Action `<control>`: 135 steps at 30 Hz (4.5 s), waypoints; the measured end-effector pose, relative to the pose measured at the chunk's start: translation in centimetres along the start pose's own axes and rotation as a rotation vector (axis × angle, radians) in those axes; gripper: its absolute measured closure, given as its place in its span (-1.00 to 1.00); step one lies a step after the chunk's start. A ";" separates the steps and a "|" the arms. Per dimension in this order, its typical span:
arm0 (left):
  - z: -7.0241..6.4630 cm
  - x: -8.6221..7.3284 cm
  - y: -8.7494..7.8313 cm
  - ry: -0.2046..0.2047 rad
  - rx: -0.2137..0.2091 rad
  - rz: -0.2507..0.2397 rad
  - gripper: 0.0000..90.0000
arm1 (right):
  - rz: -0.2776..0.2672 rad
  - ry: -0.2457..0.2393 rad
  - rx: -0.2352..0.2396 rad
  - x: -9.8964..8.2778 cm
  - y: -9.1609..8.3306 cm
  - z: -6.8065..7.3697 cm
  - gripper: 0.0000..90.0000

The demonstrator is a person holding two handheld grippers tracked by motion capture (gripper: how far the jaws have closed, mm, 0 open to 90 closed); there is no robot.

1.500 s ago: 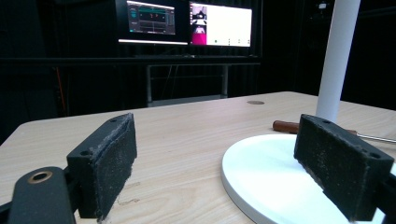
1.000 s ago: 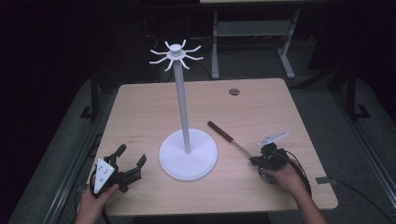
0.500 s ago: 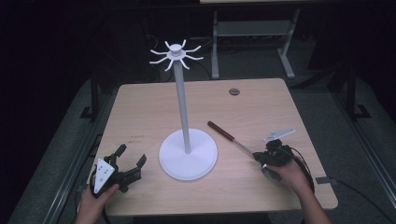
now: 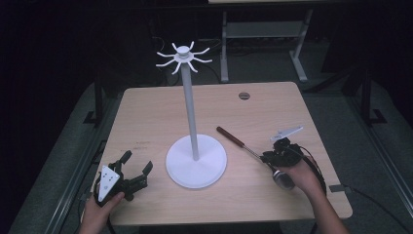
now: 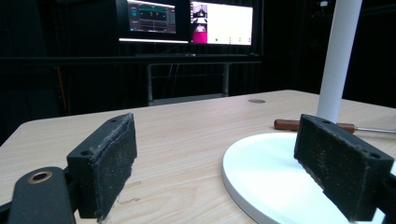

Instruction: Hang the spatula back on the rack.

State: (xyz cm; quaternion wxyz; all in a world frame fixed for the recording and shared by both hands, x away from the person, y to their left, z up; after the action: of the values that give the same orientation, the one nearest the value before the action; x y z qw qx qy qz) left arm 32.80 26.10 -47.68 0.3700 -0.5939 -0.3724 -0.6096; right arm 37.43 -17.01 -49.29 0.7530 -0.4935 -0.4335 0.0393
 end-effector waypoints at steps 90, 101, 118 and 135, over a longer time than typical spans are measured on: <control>0.0 -0.1 0.1 -0.022 -0.014 0.009 -0.72 | -0.082 -0.052 0.044 10.1 0.0 -0.5 0.63; 0.0 -0.1 0.1 -0.020 -0.011 0.009 -0.72 | -0.262 -0.066 0.078 10.2 -4.3 0.0 0.63; 0.0 0.0 0.1 -0.021 -0.013 0.000 -0.72 | -0.487 -0.099 0.217 11.5 -9.1 1.9 0.63; 0.0 0.0 0.2 -0.023 -0.010 -0.001 -0.72 | -0.589 -0.147 0.285 13.0 -12.1 4.2 0.63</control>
State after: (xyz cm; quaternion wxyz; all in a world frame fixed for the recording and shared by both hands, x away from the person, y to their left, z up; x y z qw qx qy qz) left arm 32.97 26.06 -47.65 0.3624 -0.6028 -0.3738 -0.6047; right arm 38.14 -13.90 -31.39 0.7602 -0.2323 -0.6009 -0.0844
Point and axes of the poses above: each handheld gripper's, and its own axes: y roughly forward along the jaws, x roughly out of its top, z roughly to its left, the point moved 8 cm from there along y, roughly forward along the jaws, and after that the axes turned 1 degree about x, right-handed, at the moved point
